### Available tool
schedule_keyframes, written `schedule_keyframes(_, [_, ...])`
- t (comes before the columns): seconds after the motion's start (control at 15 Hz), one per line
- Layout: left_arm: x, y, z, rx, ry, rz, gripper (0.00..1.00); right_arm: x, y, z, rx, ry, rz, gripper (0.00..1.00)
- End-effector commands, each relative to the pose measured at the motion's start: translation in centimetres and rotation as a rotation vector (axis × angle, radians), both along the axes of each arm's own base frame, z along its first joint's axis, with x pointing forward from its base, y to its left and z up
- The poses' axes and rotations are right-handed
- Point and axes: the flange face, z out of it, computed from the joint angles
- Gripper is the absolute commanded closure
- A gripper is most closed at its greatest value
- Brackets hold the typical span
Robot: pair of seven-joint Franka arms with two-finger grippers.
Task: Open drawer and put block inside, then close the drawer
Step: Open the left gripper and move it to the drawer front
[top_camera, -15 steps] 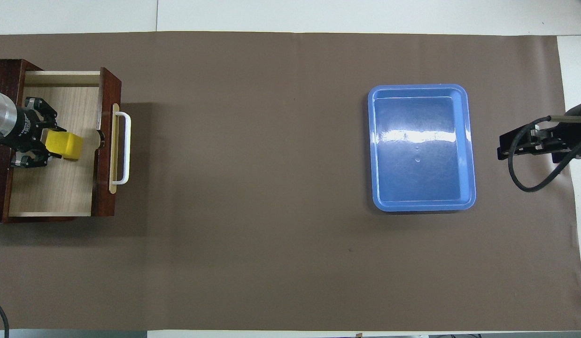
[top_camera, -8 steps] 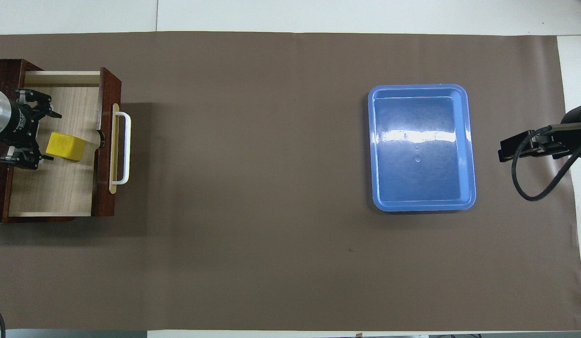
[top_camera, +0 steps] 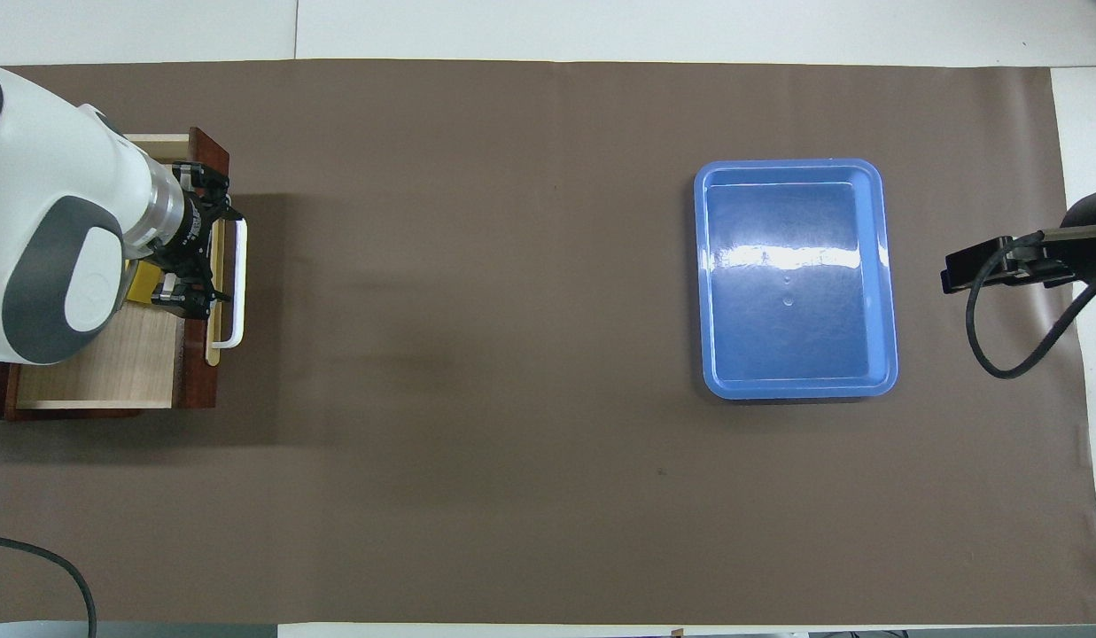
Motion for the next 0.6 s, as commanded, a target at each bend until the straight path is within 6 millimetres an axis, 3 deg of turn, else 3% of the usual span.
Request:
schedule_keyframes(0.0, [-0.8, 1.7, -1.9, 0.034, -0.027, 0.009, 0.0, -0.5, -0.5, 0.0, -0.023, -0.012, 0.026, 0.0])
schedule_keyframes(0.13, [0.0, 4.7, -2.0, 0.056, -0.044, 0.024, 0.0, -0.5, -0.7, 0.0, -0.034, -0.012, 0.045, 0.0])
schedule_keyframes(0.53, [1.3, 10.9, -1.0, 0.061, -0.059, 0.057, 0.0, -0.7, -0.6, -0.1, -0.032, 0.002, 0.058, 0.0])
